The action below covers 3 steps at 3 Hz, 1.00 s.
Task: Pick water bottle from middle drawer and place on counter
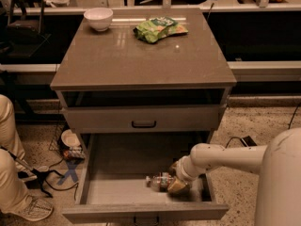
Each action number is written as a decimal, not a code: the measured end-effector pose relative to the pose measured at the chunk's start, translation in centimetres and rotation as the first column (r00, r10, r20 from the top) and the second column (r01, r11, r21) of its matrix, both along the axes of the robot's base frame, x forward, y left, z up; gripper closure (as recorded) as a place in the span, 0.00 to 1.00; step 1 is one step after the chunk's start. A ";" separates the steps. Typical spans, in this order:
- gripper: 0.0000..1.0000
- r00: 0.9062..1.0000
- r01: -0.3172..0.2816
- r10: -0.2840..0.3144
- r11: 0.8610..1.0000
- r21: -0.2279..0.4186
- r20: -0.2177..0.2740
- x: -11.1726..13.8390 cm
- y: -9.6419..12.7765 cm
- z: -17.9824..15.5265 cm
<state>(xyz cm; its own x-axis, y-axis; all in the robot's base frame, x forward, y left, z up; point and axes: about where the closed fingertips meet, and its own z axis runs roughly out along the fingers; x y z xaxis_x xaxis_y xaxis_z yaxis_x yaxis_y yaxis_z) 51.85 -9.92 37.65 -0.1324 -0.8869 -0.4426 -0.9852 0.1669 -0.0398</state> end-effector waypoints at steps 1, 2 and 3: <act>0.64 1.000 -0.007 0.007 1.000 0.010 0.011 -0.4 -0.1 0.6; 0.87 0.999 -0.019 0.017 0.999 0.030 0.045 -0.8 -0.2 2.4; 1.00 0.995 -0.037 0.029 0.996 0.081 0.091 -1.2 -0.7 5.4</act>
Offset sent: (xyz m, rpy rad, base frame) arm -0.0116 -0.0075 0.0509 0.0561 -0.0958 0.0289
